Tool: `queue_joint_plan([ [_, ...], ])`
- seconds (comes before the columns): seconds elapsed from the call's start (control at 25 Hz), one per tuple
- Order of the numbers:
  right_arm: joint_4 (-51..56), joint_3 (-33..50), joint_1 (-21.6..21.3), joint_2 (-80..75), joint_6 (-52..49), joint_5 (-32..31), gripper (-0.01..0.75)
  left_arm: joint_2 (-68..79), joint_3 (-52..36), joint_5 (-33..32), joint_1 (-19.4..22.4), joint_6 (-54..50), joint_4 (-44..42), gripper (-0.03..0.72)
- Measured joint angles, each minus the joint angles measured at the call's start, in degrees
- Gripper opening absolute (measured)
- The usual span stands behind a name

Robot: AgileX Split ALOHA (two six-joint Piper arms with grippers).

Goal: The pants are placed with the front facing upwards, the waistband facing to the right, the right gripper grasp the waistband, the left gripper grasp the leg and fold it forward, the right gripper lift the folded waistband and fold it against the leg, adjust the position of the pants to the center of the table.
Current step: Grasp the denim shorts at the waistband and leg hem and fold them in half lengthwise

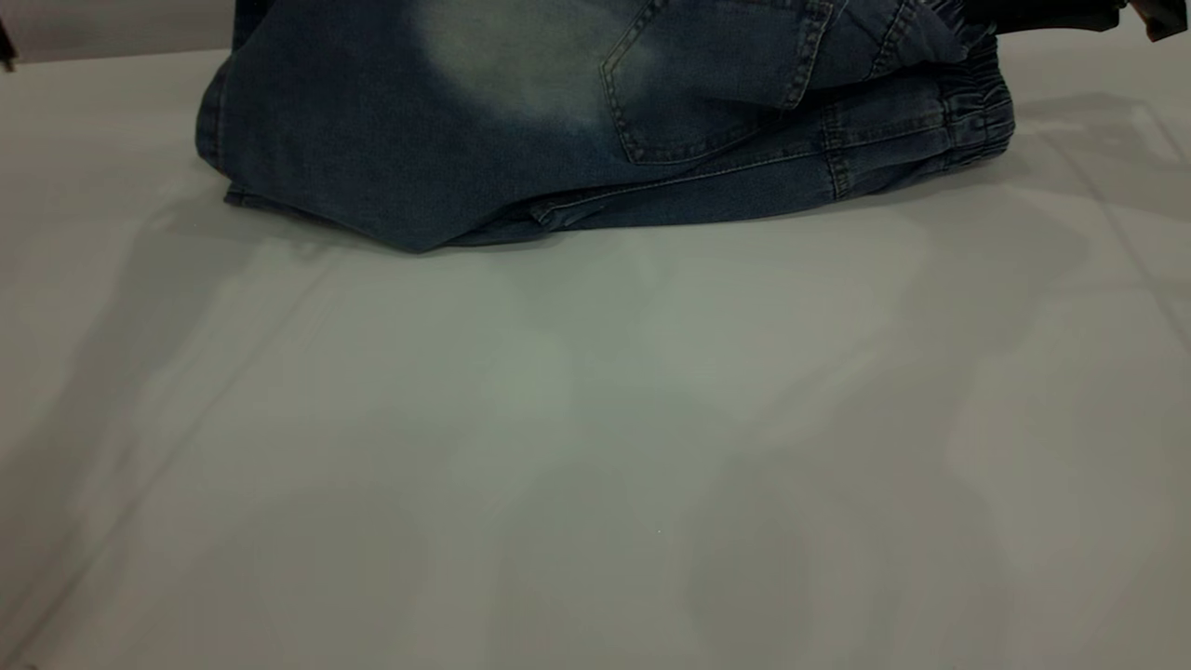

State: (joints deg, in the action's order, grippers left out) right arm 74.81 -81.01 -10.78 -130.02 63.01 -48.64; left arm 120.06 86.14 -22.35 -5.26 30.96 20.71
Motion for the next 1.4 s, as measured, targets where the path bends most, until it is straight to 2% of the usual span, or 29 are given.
queue_joint_plan([
  [0.12, 0.0, 0.0, 0.0, 0.0, 0.0, 0.07, 0.06, 0.0, 0.0, 0.0, 0.0, 0.0, 0.0, 0.033],
  [0.2, 0.0, 0.0, 0.0, 0.0, 0.0, 0.18, 0.106, 0.0, 0.0, 0.0, 0.0, 0.05, 0.0, 0.033],
  [0.28, 0.16, 0.0, 0.0, 0.0, 0.0, 0.68, 0.183, 0.0, 0.0, 0.0, 0.0, 0.27, -0.15, 0.033],
  [0.52, 0.88, 0.0, -0.07, 0.0, -1.15, 3.74, 0.506, 0.0, 0.2, 0.0, 0.0, 0.27, -1.45, 0.033],
  [0.64, 0.88, 0.0, -0.07, 0.0, -1.27, 4.92, 0.604, 0.0, 0.22, 0.52, 0.0, 0.27, -1.5, 0.033],
  [0.76, 0.88, 0.0, -0.07, 0.0, -1.27, 5.62, 0.622, 0.5, 0.27, 0.52, 0.0, 0.27, -3.07, 0.033],
  [0.88, 0.82, -0.02, -0.07, 0.07, -1.27, 5.62, 0.608, 1.6, 0.34, 0.71, 0.34, -0.18, -4.62, 0.033],
  [1.04, 0.43, -0.02, -0.07, 0.07, -1.5, 4.8, 0.587, 3.18, 1.56, 1.69, 1.97, -0.35, -4.47, 0.033],
  [1.24, -0.2, -0.06, -0.07, 0.16, -2.52, 4.07, 0.584, 4.89, 4.34, -0.57, 4.3, -0.35, -4.24, 0.033],
  [1.4, -0.2, -0.06, -0.07, 0.16, -2.56, 4.13, 0.584, 4.97, 4.34, 1.9, 4.63, 0.19, -4.38, 0.036],
])
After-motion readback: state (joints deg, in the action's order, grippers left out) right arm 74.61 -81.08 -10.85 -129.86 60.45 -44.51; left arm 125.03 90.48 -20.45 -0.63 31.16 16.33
